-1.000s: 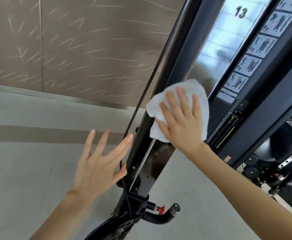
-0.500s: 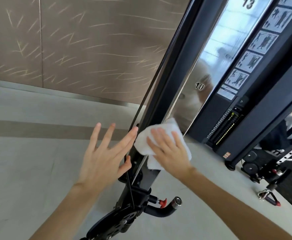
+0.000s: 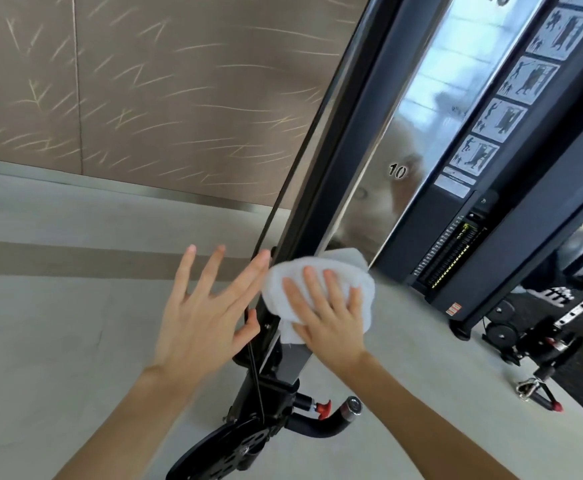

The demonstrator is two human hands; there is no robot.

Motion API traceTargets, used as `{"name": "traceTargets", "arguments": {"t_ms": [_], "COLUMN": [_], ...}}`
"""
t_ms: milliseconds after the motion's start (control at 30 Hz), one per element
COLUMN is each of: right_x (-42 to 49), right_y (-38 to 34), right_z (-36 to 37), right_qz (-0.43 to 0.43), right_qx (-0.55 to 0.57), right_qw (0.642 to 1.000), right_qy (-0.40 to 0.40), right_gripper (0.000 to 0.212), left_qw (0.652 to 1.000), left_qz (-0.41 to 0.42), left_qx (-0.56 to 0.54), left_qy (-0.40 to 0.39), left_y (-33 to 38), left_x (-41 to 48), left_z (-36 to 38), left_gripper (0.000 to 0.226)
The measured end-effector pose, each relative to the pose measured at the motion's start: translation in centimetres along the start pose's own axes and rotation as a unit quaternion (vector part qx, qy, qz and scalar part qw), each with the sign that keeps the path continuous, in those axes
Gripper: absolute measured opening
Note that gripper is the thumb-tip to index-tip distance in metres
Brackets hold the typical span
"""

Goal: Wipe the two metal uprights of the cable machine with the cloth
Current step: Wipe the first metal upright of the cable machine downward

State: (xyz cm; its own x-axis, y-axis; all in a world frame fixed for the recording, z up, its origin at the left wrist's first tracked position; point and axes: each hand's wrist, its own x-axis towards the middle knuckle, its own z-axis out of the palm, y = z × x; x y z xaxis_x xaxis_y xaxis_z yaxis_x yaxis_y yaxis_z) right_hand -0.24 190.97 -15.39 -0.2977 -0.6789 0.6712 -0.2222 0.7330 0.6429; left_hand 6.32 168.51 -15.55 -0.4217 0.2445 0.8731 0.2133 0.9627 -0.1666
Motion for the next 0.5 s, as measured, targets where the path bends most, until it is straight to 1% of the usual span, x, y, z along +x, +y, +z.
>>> {"name": "traceTargets", "arguments": {"t_ms": [100, 200, 267, 367, 433, 500], "right_x": [0.0, 2.0, 4.5, 8.5, 9.3, 8.2], "right_y": [1.0, 3.6, 5.8, 8.1, 7.5, 5.5], "right_z": [-0.6, -2.0, -3.0, -4.2, -4.0, -2.9], "right_qz": [-0.038, -0.033, -0.002, 0.074, 0.117, 0.123], "right_qx": [-0.008, 0.012, 0.017, 0.041, 0.062, 0.048], "right_qw": [0.999, 0.999, 0.999, 0.994, 0.986, 0.986], "right_qy": [0.014, 0.024, 0.036, 0.074, 0.097, 0.105], "right_gripper": [0.056, 0.055, 0.050, 0.047, 0.048, 0.049], "left_qw": [1.000, 1.000, 1.000, 1.000, 1.000, 1.000], "left_qz": [0.000, -0.005, -0.007, -0.011, -0.014, -0.013], "left_qx": [0.006, 0.010, 0.008, 0.008, 0.005, 0.000], "left_qy": [0.001, -0.006, -0.010, -0.013, -0.009, -0.005], "left_y": [-0.2, -0.1, 0.0, 0.0, 0.1, 0.2], "left_x": [0.0, 0.1, 0.0, 0.0, 0.0, 0.3], "left_z": [0.1, 0.1, 0.3, 0.6, 0.8, 1.0], "left_gripper": [0.066, 0.064, 0.064, 0.065, 0.066, 0.066]}}
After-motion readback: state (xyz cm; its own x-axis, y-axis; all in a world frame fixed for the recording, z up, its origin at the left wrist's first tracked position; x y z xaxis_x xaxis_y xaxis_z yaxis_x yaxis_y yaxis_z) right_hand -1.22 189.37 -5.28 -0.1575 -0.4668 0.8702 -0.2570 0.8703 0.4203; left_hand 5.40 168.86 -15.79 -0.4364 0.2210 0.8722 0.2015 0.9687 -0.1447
